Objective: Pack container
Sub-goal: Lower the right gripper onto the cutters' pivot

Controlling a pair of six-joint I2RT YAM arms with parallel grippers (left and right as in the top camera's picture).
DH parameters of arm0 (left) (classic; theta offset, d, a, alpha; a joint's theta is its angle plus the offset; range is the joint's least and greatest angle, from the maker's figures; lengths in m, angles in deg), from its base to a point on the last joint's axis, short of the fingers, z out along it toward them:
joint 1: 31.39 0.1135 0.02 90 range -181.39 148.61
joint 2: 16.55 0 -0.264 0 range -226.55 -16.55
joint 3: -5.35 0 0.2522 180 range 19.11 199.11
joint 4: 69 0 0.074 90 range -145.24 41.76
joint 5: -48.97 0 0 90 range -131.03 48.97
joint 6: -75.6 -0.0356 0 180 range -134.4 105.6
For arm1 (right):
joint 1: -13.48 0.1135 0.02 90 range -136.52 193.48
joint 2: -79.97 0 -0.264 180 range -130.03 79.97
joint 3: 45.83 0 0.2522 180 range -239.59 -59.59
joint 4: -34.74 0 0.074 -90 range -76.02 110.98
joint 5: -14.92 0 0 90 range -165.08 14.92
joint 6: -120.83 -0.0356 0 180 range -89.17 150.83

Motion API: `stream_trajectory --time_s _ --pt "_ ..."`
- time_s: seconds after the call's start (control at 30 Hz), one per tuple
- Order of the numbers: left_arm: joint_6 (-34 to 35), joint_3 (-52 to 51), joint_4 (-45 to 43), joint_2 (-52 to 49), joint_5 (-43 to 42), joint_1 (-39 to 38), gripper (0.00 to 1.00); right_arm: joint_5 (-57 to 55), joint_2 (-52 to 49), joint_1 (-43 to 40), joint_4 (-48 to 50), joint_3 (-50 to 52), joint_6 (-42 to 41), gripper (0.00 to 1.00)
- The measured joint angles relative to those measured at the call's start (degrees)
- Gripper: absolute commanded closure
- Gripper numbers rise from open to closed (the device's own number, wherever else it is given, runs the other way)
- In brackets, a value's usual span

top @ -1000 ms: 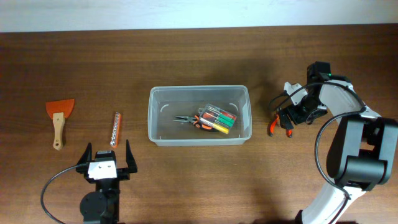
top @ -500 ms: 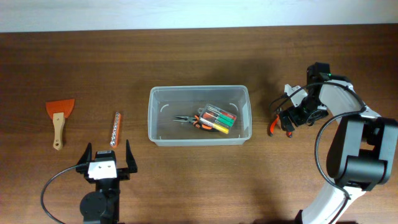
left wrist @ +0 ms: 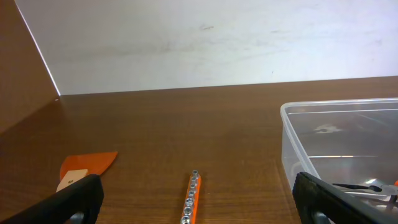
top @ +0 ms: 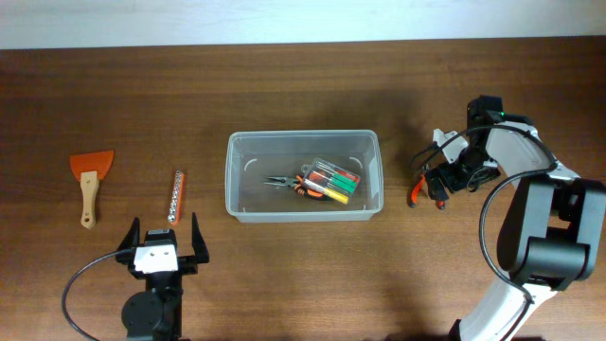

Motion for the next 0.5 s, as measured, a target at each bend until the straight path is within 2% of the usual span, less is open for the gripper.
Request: stream_trajectory --time_s 0.5 --pt "0.0 0.0 0.0 0.0 0.0 0.0 0.01 -2.4 -1.1 2.4 0.4 0.0 -1.2 0.01"
